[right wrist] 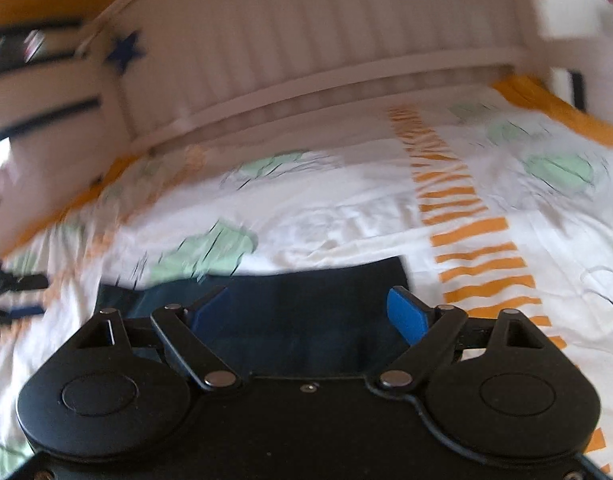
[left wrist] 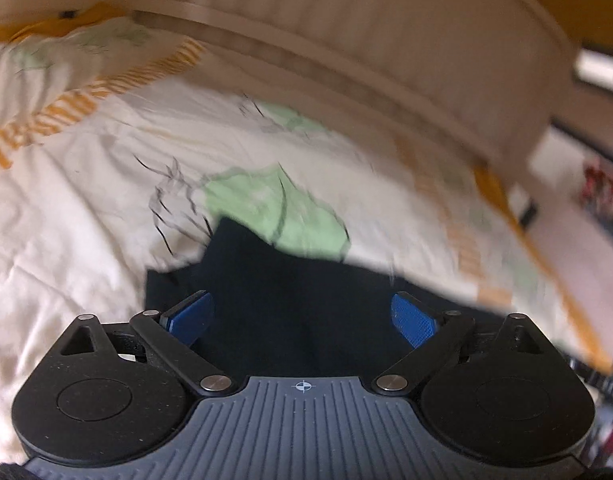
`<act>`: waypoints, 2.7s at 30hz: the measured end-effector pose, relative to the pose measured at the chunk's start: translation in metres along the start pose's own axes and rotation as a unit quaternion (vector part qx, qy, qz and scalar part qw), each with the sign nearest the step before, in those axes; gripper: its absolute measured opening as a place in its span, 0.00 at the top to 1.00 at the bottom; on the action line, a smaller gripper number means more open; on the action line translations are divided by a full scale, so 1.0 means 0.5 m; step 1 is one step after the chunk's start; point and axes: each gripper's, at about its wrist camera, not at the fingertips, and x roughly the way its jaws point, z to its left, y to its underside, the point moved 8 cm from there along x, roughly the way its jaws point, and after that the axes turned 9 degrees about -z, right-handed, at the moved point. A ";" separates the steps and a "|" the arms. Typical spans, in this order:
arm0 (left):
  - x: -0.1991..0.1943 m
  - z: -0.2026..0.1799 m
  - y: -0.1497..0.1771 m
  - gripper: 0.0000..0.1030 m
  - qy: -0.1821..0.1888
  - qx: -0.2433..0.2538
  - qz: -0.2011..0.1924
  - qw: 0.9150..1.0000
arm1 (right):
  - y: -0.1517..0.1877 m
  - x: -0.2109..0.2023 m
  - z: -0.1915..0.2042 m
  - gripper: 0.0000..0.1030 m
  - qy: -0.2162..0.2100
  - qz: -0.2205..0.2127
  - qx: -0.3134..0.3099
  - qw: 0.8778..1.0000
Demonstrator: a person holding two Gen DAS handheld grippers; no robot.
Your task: Fold large clothes
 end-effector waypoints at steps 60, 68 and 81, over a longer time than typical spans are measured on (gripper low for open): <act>0.015 0.054 0.050 0.07 -0.101 0.115 0.034 0.988 | 0.043 0.036 -0.005 0.01 0.069 0.063 -0.031 0.995; -0.029 0.151 0.082 0.07 -0.069 -0.006 0.070 0.995 | 0.103 -0.041 -0.106 0.01 0.094 0.106 0.053 0.989; 0.044 0.173 0.137 0.00 -0.022 -0.064 0.093 0.993 | 0.172 -0.017 -0.100 0.00 0.015 0.141 0.127 0.982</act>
